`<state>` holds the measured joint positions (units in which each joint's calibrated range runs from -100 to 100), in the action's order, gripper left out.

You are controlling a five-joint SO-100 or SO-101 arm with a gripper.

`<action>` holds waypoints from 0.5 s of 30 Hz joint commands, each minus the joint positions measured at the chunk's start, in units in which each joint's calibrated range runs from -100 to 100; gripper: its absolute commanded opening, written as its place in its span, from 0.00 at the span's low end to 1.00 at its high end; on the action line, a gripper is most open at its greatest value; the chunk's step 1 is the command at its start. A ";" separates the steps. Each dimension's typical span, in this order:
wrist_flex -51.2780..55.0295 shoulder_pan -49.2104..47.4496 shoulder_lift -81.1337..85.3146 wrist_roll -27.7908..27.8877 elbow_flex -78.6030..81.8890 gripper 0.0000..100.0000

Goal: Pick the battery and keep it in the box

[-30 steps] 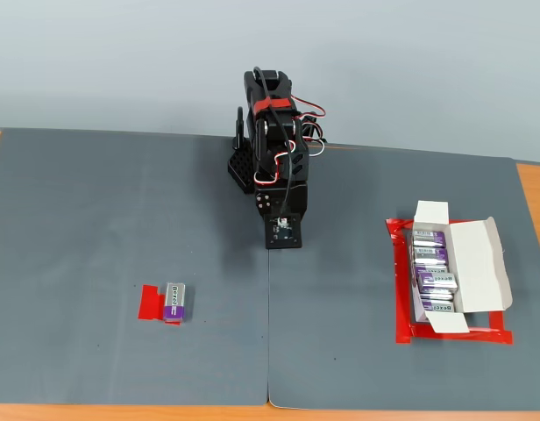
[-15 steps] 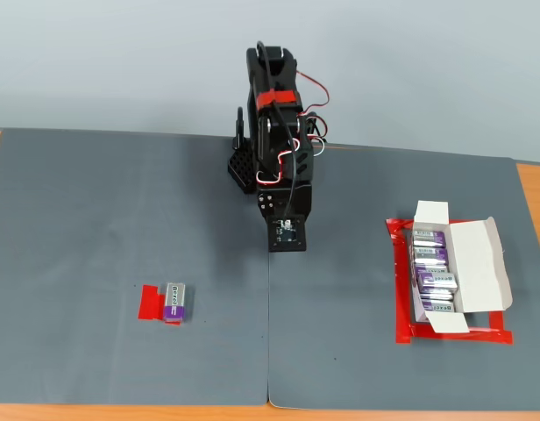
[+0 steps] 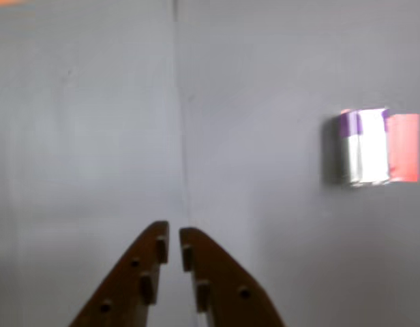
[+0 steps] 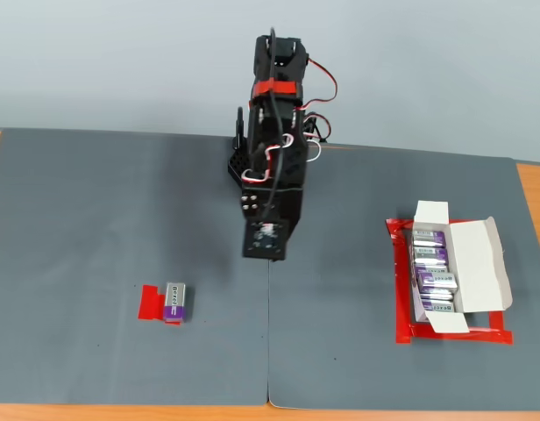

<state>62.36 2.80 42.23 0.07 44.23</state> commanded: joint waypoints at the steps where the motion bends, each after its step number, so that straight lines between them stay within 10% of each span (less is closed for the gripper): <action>1: -0.64 3.80 -5.47 2.19 -7.10 0.02; 15: -10.71 17.30 -14.97 9.17 -11.98 0.02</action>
<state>55.77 17.61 28.12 8.18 34.53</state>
